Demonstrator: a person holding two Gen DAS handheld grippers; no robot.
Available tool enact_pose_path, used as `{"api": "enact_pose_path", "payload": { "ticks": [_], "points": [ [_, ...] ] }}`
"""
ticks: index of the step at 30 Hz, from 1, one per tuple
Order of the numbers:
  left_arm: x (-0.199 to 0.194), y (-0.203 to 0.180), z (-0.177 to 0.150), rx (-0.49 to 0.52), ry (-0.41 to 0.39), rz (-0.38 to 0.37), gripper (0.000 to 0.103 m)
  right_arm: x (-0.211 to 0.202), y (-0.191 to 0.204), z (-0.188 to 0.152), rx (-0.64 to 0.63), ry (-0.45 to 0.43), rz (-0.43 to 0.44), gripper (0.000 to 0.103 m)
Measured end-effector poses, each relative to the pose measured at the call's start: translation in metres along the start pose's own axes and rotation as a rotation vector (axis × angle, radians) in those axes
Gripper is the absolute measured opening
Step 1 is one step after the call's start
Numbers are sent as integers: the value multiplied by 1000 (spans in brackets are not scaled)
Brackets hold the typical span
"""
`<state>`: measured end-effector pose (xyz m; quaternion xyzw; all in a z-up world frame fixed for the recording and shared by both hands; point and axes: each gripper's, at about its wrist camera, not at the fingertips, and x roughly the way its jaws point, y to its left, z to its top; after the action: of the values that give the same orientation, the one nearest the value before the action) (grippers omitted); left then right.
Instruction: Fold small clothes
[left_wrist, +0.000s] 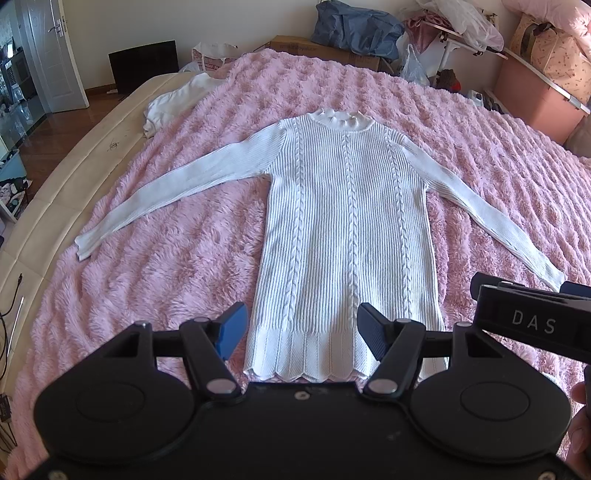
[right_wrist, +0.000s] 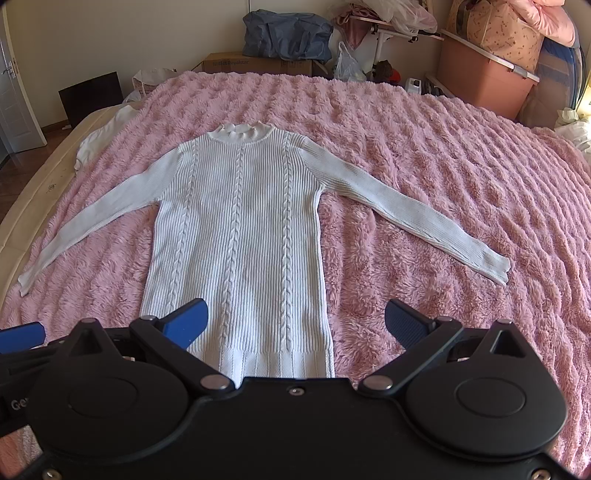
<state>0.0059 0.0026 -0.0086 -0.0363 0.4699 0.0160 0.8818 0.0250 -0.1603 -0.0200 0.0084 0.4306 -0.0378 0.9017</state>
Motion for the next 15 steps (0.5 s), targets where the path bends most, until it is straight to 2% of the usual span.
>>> {"api": "enact_pose_path", "payload": {
  "ticks": [8,13,15],
  "points": [
    [3,-1,0,0,3,-4,69,8,-6,-6,-2,-12,-16,103],
    [12,-3,2,4,6,-10,69,5,-14,-5,25,-79,-54,103],
    [19,-8,5,16,6,-24,69,5,-21,-3,67,-116,-42,103]
  ]
}}
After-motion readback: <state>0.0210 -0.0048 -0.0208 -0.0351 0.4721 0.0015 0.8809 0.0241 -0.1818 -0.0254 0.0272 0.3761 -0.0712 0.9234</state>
